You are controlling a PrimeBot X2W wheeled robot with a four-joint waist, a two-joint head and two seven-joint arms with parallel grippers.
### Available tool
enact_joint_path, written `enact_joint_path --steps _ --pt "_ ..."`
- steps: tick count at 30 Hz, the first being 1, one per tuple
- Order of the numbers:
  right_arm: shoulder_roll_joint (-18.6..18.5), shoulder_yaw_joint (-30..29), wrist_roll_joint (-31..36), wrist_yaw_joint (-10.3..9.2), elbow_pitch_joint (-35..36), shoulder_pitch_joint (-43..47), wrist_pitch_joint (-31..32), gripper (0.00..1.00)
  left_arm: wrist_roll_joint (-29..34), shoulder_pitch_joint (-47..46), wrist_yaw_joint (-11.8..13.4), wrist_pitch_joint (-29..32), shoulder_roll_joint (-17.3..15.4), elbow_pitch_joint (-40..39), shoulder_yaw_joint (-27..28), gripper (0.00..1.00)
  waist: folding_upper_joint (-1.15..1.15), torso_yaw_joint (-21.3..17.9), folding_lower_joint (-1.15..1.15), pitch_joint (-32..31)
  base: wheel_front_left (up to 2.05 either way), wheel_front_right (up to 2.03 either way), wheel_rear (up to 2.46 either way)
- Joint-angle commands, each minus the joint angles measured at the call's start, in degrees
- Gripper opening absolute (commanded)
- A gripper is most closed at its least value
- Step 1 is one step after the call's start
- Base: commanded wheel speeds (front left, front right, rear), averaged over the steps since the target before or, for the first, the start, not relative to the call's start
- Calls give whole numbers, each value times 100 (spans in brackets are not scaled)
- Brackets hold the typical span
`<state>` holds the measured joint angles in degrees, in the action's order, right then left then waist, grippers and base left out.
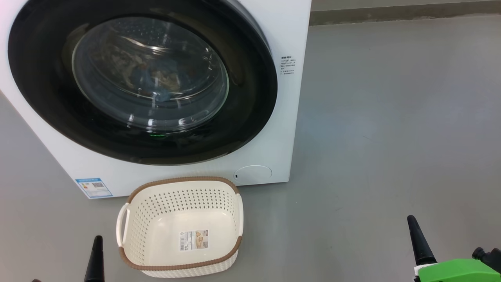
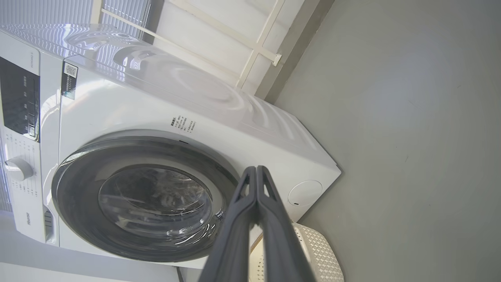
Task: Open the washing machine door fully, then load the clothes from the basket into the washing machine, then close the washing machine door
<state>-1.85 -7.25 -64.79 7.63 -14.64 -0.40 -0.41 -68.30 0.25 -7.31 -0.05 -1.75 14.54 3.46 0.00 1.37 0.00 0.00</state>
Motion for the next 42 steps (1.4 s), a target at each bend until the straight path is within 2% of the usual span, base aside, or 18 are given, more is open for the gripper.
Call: enact_joint_path --steps 1,39,42 --pt "-67 77 -228 -10 126 -284 67 0 -193 -310 -12 41 -102 -102 154 0 0 -6 0 1 0 0 0" --pt "-103 72 -2737 -14 62 -578 690 0 -2386 -644 -18 654 -116 -50 307 0 0 -137 0 18 0 0 0" --pt "-103 72 -2737 -14 62 -578 690 0 -2386 -644 -18 655 -116 -50 308 0 0 -137 0 18 0 0 0"
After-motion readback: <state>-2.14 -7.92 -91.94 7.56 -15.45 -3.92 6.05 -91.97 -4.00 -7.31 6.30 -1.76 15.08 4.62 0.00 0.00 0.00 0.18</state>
